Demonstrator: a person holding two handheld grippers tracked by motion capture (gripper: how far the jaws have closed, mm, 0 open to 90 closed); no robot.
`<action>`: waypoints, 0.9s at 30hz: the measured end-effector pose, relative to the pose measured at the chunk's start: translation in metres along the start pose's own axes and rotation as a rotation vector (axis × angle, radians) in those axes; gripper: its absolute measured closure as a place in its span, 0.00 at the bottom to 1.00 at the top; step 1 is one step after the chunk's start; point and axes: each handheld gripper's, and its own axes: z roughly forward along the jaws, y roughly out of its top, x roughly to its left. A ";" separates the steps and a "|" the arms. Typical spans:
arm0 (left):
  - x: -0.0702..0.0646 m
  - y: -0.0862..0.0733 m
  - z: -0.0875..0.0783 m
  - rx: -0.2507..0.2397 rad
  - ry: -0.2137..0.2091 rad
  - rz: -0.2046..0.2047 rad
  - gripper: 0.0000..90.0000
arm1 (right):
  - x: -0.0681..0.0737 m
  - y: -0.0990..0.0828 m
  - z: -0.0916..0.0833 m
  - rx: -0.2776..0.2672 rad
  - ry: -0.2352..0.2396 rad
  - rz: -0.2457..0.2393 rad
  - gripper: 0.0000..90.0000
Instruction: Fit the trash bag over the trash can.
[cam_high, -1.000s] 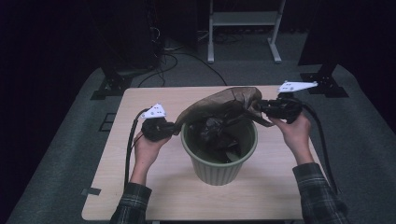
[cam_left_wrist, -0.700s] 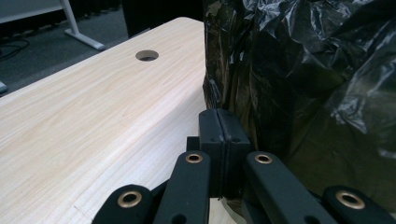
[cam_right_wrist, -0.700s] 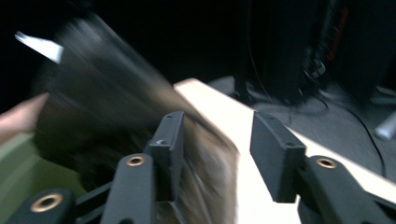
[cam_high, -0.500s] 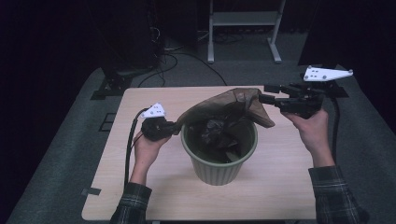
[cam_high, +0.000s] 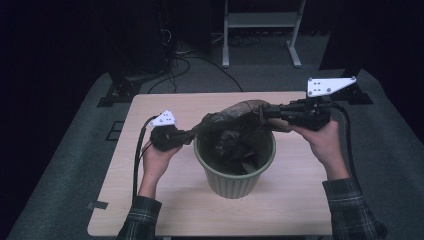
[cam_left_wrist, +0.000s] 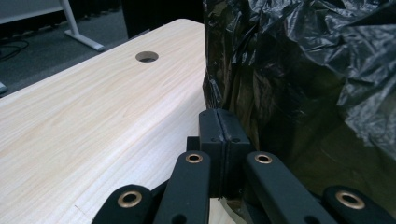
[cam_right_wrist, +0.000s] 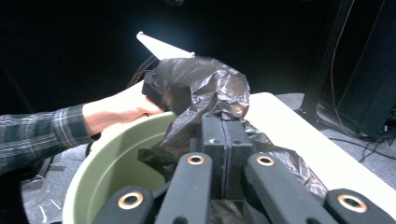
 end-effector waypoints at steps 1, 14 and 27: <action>0.000 0.000 0.000 0.003 -0.001 0.000 0.99 | 0.002 -0.002 -0.001 -0.002 0.003 0.004 1.00; -0.006 -0.004 -0.009 -0.019 -0.010 -0.005 0.99 | 0.060 -0.067 -0.023 0.022 0.106 0.034 1.00; -0.008 -0.015 -0.016 -0.022 -0.010 -0.015 0.99 | 0.082 -0.129 -0.015 0.143 0.164 0.113 1.00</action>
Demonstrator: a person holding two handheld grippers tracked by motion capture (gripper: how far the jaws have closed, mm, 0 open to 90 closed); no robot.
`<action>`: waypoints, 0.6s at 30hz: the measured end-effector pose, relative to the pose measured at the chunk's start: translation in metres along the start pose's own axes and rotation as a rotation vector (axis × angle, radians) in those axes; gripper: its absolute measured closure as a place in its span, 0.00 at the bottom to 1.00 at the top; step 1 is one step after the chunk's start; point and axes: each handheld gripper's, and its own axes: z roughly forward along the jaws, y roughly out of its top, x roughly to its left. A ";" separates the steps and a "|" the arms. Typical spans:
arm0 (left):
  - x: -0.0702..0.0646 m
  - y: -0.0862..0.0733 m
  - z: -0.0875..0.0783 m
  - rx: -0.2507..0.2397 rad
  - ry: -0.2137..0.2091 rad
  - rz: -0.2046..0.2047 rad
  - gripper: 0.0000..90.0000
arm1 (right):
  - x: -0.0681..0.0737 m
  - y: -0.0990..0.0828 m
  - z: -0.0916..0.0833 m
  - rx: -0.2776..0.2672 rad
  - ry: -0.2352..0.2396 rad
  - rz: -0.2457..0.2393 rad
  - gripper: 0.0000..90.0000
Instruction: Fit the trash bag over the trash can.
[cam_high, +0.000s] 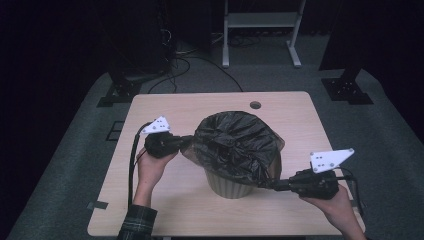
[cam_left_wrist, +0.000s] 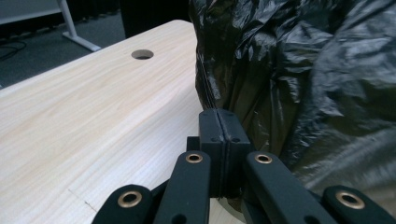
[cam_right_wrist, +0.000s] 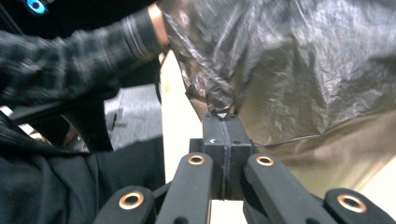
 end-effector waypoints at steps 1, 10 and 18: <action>0.000 -0.001 0.000 0.003 0.000 0.002 0.99 | -0.003 -0.005 0.004 0.015 -0.003 0.011 1.00; 0.002 -0.003 -0.001 -0.001 -0.003 -0.007 0.99 | -0.031 -0.032 0.012 0.136 -0.142 0.129 1.00; 0.001 -0.003 -0.003 -0.002 0.006 0.002 0.98 | -0.023 -0.016 -0.026 -0.007 -0.205 0.108 0.64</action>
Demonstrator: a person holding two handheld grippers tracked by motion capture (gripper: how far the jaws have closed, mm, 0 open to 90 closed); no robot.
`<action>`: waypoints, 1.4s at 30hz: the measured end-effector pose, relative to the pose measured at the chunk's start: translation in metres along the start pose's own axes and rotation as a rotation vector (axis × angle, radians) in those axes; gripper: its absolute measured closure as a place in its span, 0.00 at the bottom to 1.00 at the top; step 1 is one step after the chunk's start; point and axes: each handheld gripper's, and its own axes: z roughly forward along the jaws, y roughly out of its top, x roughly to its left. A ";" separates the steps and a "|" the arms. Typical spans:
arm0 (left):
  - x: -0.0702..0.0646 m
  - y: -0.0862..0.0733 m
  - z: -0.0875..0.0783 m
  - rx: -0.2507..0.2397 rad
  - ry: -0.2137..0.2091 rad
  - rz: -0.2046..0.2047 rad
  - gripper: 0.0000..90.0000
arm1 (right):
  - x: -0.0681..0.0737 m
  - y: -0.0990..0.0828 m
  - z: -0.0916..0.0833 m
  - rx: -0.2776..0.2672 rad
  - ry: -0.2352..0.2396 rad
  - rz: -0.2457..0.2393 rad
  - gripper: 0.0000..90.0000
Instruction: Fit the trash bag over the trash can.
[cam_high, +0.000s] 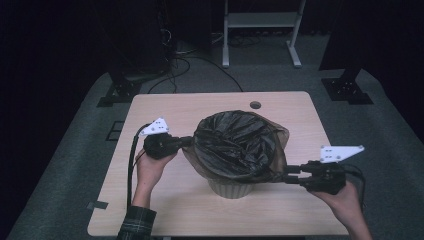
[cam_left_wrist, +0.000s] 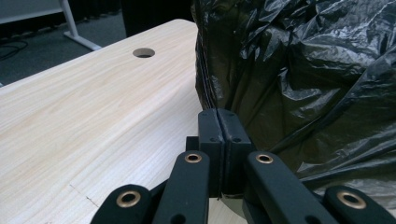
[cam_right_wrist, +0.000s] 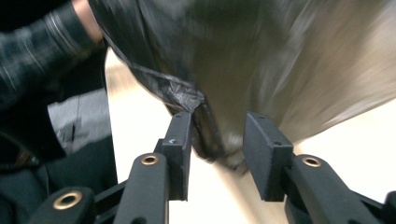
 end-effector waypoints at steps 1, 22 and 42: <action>0.000 0.000 0.000 0.001 0.002 0.002 0.98 | 0.001 0.004 -0.006 -0.021 -0.012 -0.006 0.64; -0.001 -0.002 0.002 0.001 -0.008 0.001 0.98 | -0.027 0.019 0.034 0.093 -0.047 -0.059 1.00; -0.001 -0.002 0.004 0.000 -0.009 0.002 0.98 | -0.035 0.019 0.012 -0.028 -0.066 -0.053 0.60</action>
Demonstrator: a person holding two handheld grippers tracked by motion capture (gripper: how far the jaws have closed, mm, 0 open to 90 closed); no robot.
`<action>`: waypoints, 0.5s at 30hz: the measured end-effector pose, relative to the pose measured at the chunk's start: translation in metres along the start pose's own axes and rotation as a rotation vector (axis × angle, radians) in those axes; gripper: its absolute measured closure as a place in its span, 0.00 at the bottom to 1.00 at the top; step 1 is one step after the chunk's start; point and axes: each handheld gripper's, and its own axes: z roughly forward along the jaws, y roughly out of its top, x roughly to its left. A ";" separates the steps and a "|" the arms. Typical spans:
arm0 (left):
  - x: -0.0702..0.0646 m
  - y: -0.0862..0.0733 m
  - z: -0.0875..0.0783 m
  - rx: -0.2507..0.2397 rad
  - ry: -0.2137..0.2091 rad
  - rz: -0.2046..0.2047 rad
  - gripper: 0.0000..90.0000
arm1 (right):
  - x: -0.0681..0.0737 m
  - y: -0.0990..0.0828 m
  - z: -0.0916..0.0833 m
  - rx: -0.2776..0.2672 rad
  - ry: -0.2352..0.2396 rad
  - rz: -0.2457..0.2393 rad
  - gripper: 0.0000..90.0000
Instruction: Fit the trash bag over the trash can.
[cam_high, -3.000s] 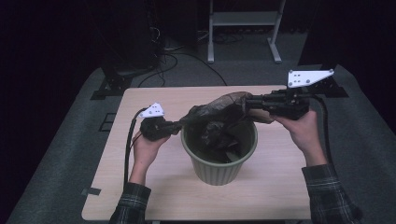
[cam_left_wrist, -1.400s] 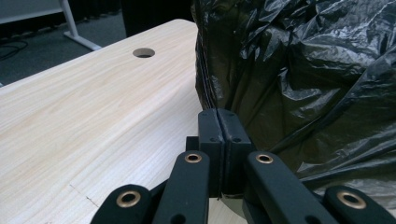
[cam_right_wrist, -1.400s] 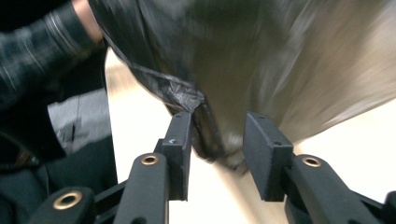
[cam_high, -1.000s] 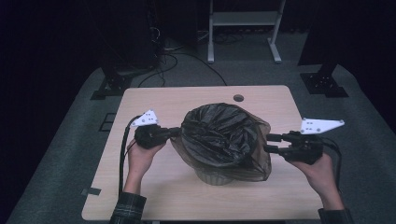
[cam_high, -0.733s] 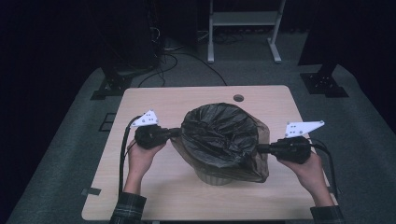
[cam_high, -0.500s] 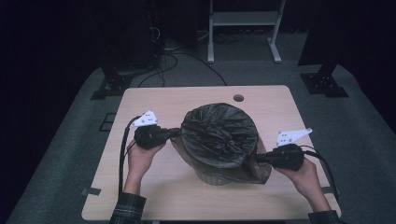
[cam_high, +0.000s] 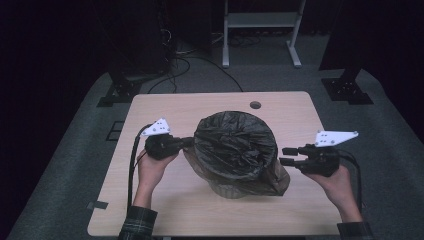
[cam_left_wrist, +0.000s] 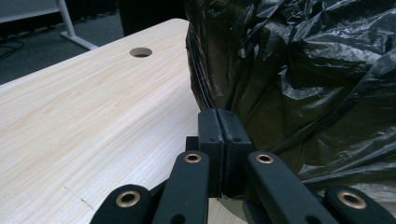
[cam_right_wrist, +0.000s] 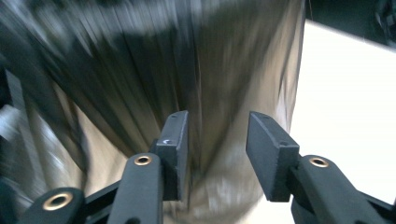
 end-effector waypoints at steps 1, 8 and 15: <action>0.000 0.000 0.000 0.001 -0.001 0.001 0.98 | -0.001 0.004 -0.002 -0.025 0.019 -0.006 0.59; 0.000 0.000 0.000 0.005 -0.004 0.001 0.98 | -0.003 0.018 0.006 -0.025 0.073 -0.073 0.66; 0.000 0.000 0.000 0.005 -0.004 0.001 0.98 | 0.000 0.017 0.016 -0.023 0.126 -0.086 1.00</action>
